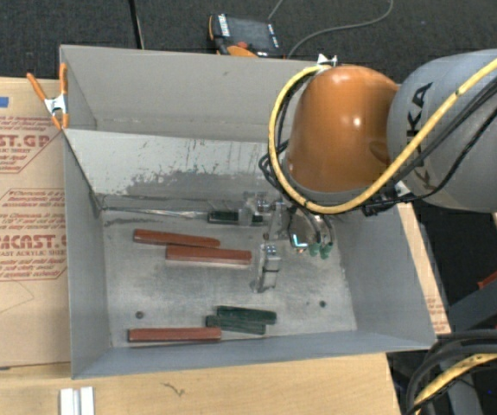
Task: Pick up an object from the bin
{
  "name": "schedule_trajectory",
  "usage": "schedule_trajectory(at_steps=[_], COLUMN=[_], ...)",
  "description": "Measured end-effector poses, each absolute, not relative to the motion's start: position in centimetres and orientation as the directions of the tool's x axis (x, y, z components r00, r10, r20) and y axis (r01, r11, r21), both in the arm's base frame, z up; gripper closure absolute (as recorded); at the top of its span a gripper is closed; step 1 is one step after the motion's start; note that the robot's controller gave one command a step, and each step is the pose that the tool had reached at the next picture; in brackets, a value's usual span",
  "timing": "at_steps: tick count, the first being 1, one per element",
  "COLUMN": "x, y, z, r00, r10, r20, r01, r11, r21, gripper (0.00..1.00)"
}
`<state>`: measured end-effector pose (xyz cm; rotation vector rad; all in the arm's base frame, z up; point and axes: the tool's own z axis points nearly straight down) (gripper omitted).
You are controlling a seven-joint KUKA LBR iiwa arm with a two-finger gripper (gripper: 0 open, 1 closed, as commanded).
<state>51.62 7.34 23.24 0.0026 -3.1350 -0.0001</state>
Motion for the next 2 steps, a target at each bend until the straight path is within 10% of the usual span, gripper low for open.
schedule_trajectory(at_steps=[1, 2], x=[48.4, 48.6], y=[6.5, 8.1], z=[6.6, 10.1], r00=[-0.998, -0.997], r10=[0.055, 0.082], r20=[0.003, -0.002], r01=[0.055, 0.082], r11=[0.998, 0.997], r21=[0.0, 0.002], gripper=[0.0, 0.0])
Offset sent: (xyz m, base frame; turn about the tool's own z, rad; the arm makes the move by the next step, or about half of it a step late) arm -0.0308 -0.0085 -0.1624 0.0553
